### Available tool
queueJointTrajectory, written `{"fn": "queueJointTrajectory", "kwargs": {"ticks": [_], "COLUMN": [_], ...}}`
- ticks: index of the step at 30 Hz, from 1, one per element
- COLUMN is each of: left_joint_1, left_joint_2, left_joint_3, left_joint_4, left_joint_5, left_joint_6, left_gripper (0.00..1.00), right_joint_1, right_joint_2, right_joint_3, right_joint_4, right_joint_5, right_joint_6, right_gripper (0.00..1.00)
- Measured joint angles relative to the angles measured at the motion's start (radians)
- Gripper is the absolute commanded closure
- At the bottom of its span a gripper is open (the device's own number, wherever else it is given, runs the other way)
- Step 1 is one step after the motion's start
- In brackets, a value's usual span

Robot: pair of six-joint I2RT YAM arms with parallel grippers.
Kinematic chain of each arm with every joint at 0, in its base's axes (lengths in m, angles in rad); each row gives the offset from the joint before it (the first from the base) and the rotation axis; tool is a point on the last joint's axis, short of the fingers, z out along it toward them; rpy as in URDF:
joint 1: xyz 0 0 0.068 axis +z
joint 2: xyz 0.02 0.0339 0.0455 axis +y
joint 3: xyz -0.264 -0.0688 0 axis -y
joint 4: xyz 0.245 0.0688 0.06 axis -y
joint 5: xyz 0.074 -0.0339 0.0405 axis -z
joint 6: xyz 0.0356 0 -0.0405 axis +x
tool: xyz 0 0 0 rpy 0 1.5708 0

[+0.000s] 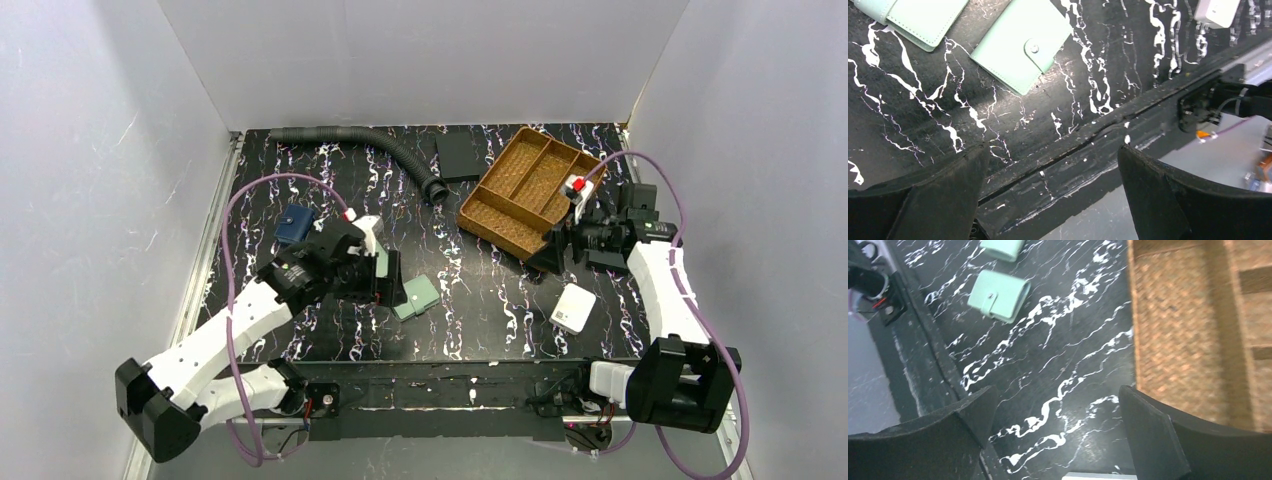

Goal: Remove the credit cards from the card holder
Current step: Pick up the card holder from the center of the board.

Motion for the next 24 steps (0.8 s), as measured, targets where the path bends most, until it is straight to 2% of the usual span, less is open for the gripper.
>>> {"fn": "queueJointTrajectory", "kwargs": {"ticks": [6,12,18,24], "left_joint_1": [-0.181,-0.323,-0.381,-0.432], "left_joint_2": [0.108,0.229,0.266,0.352], "left_joint_3": [0.050,0.125,0.142,0.170], "left_joint_4": [-0.019,-0.027,-0.035,-0.059], "left_joint_5": [-0.203,-0.338,-0.428,-0.508], "left_joint_6": [-0.062,-0.068,-0.093,-0.130], "left_gripper": [0.01,0.01,0.01,0.08], "right_joint_1": [0.000,0.002,0.021,0.054], "right_joint_2": [0.008,0.082,0.114,0.146], "right_joint_3": [-0.117,-0.121,-0.105,-0.088], "right_joint_4": [-0.004,-0.057,-0.168,-0.239], "right_joint_5": [-0.089,-0.142,-0.173,-0.185], "right_joint_6": [-0.096,-0.224,-0.353,-0.433], "right_gripper": [0.00,0.00,0.00,0.00]}}
